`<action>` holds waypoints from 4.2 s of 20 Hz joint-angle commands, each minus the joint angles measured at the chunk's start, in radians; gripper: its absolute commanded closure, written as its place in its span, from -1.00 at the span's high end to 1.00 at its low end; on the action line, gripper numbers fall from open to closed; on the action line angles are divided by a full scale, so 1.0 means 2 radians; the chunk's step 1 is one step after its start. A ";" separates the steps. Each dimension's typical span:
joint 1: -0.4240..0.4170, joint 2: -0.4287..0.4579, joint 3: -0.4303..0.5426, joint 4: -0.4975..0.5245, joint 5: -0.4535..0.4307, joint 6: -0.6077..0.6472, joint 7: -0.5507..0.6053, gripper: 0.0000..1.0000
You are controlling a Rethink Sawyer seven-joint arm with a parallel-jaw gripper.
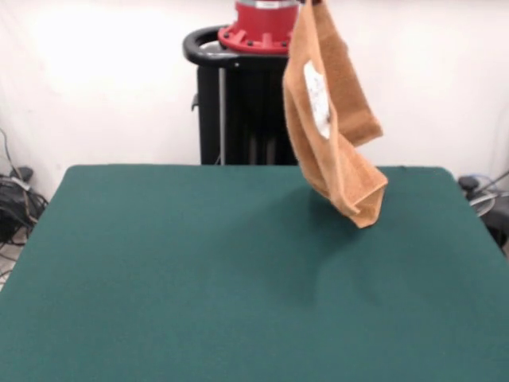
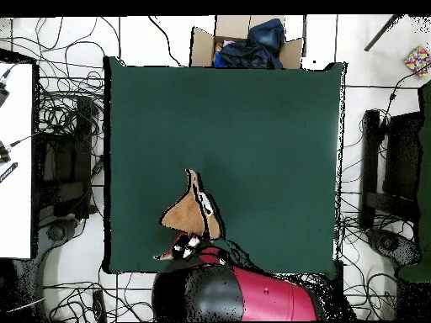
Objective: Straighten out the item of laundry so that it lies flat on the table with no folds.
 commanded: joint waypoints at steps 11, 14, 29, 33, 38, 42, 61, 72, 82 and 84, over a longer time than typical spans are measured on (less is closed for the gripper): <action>-0.036 0.060 0.068 -0.043 -0.027 -0.018 -0.114 -1.00; -0.040 0.060 0.071 -0.050 -0.030 -0.009 -0.117 -1.00; -0.093 0.118 0.121 -0.139 -0.062 0.039 -0.159 -1.00; -0.104 0.134 0.136 -0.158 -0.070 0.046 -0.166 -1.00; -0.111 0.137 0.146 -0.160 -0.075 0.047 -0.163 -1.00; -0.116 0.135 0.153 -0.152 -0.074 0.041 -0.162 -1.00; -0.145 0.173 0.190 -0.183 -0.092 0.043 -0.172 -1.00; -0.157 0.188 0.216 -0.204 -0.104 0.073 -0.177 1.00; -0.162 0.191 0.227 -0.206 -0.105 0.074 -0.167 1.00; -0.165 0.193 0.230 -0.202 -0.105 0.066 -0.167 1.00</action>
